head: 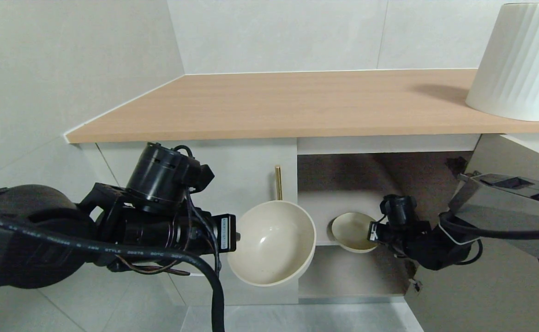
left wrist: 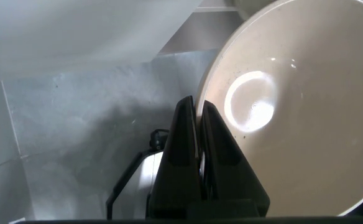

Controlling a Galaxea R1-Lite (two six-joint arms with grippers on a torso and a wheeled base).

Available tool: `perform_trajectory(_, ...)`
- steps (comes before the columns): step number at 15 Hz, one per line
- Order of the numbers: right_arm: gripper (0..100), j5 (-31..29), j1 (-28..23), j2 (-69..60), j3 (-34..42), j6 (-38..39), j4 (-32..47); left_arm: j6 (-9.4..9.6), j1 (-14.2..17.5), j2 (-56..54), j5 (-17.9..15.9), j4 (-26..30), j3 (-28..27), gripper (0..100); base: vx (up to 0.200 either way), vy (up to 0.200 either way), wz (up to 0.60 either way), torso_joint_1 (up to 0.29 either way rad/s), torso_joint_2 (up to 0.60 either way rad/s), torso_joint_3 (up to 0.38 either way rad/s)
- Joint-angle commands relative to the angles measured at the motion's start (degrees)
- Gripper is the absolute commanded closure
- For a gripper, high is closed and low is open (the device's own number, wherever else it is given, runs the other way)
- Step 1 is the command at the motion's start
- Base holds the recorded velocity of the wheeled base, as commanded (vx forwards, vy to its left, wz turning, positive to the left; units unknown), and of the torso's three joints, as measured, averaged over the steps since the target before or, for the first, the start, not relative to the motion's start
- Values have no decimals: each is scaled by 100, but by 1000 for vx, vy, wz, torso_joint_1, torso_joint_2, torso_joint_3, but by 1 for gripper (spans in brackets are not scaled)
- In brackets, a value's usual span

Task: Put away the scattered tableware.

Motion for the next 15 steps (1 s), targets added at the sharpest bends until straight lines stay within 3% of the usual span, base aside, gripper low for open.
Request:
perform_trajectory(1, 100, -133, -94, 198, -235, -2, -1, -3, -1, 26, -6, 0, 0, 100, 0, 0, 0, 0, 0, 0)
perform_trajectory(11, 100, -353, -182, 602, -1202, -28, 69, -3, -1, 158, 3, 0, 0, 100, 0, 0, 0, 0, 0, 0)
perform_trajectory(15, 100, -353, -182, 628, -1246, -37, 78, -3, 8, 202, 3, 0, 0, 100, 0, 0, 0, 0, 0, 0)
